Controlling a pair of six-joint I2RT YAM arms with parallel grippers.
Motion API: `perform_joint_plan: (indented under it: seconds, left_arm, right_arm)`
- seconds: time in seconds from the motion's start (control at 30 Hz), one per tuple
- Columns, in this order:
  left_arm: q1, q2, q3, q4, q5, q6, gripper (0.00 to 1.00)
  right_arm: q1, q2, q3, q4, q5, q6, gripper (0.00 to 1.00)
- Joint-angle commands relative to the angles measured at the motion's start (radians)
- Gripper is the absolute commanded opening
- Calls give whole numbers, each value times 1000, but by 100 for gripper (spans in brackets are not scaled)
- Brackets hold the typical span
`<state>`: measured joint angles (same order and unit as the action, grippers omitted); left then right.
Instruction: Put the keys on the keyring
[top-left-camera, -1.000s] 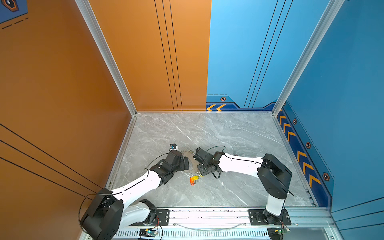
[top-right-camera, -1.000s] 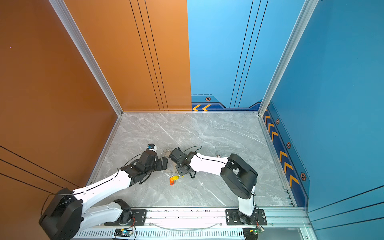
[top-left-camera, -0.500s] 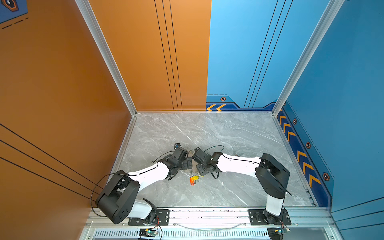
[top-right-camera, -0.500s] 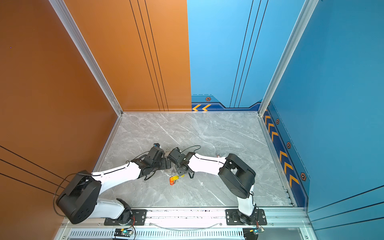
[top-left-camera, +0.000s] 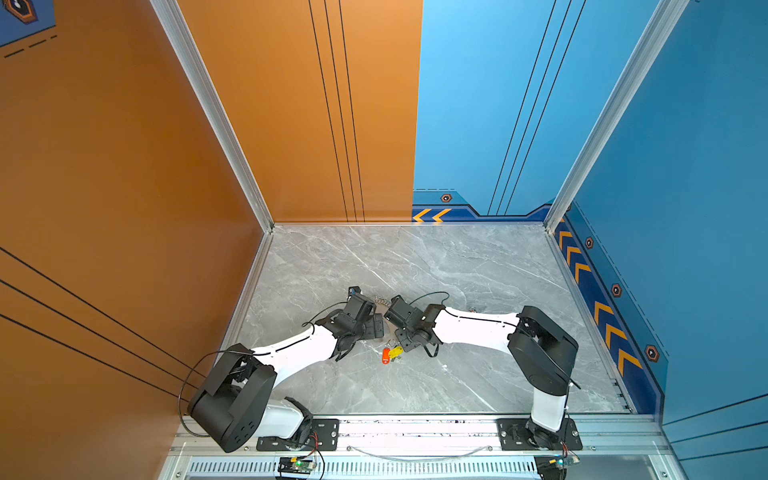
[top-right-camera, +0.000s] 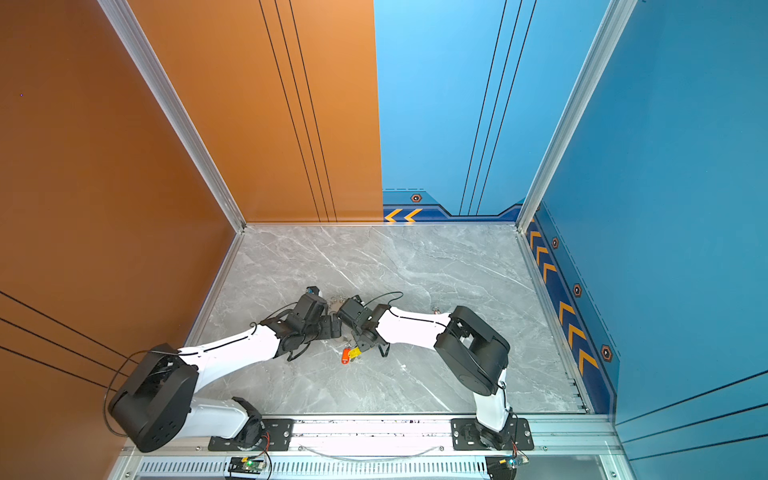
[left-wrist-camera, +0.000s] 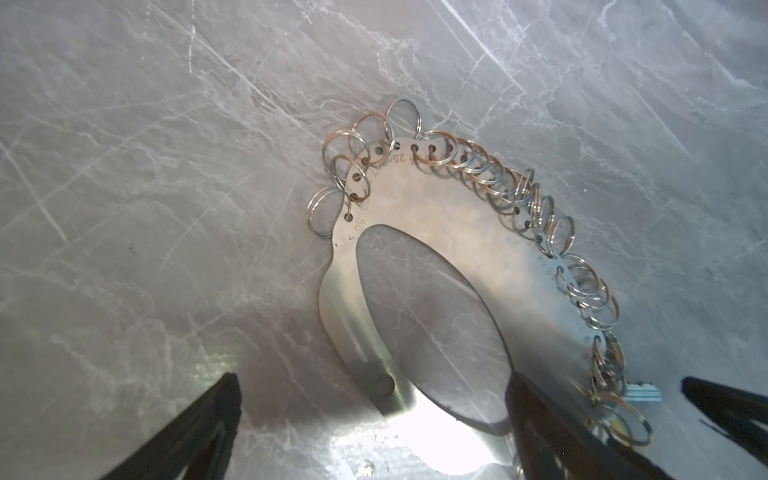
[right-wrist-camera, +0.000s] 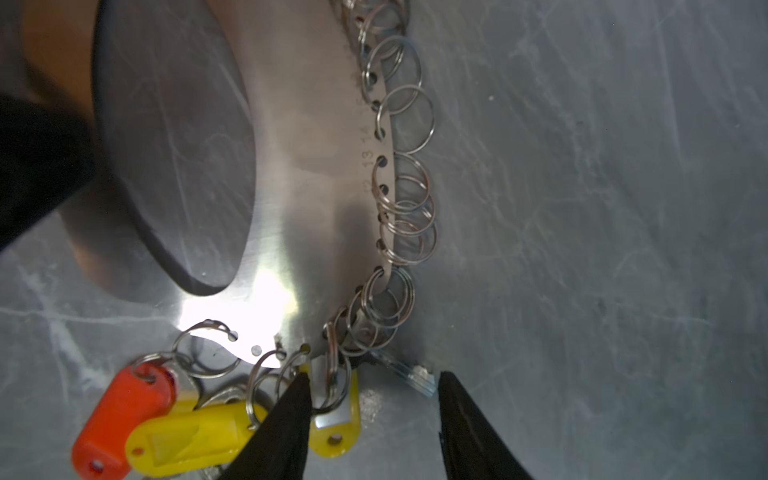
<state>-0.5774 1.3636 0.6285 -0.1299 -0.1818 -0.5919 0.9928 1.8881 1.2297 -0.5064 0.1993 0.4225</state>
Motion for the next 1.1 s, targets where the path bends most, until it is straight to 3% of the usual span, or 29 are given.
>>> perform_joint_plan:
  seconds: [0.0, 0.2, 0.37, 0.67, 1.07]
  left_arm:
    - [-7, -15, -7, -23, -22, 21, 100]
    - [0, -67, -21, -50, -80, 37, 99]
    - [28, -149, -66, -37, -73, 47, 99]
    - [38, -156, -67, -50, -45, 57, 100]
    - [40, -136, -61, -49, -44, 62, 99]
  right_arm:
    - [21, -14, 1, -22, -27, 3, 49]
    - [71, -11, 58, -29, -53, -9, 53]
    - [51, -72, 28, 17, -87, -7, 54]
    - [34, -42, 24, 6, -98, 12, 33]
    - [47, 36, 72, 6, -110, 19, 23]
